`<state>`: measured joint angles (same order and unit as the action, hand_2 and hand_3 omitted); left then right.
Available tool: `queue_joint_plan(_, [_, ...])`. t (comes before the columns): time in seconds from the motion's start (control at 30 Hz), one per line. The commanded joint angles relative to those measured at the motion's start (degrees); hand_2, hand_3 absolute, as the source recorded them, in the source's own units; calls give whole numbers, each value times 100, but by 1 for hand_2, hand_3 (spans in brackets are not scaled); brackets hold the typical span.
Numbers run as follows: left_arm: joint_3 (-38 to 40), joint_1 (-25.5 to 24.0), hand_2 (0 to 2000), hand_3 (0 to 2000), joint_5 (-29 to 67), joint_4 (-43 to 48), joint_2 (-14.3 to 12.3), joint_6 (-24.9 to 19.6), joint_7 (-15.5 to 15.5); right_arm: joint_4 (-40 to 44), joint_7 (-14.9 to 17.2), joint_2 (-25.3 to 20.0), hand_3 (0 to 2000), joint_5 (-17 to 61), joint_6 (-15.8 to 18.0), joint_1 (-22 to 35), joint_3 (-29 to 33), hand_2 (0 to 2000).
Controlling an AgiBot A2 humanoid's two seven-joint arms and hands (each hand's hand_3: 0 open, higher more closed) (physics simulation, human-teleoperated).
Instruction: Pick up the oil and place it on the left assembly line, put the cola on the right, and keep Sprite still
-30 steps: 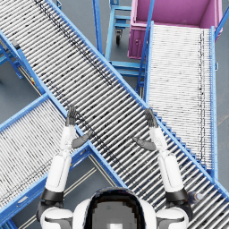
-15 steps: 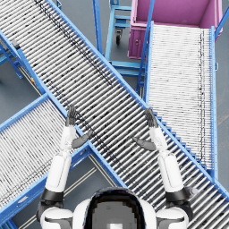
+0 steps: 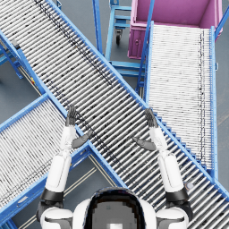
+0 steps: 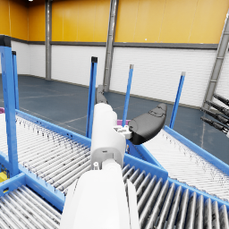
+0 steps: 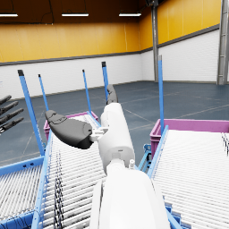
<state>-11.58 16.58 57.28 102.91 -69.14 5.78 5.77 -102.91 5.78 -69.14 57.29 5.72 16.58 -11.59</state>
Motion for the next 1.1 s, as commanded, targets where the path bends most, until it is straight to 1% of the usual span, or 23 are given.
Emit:
queue_joint_plan(0.03, [0, 0, 0, 0, 0, 0, 0, 0, 0, 0, 0, 0, 0, 0, 0, 0, 0, 0])
queue_joint_plan(1.1, [0, 0, 0, 0, 0, 0, 0, 0, 0, 0, 0, 0, 0, 0, 0, 0, 0, 0])
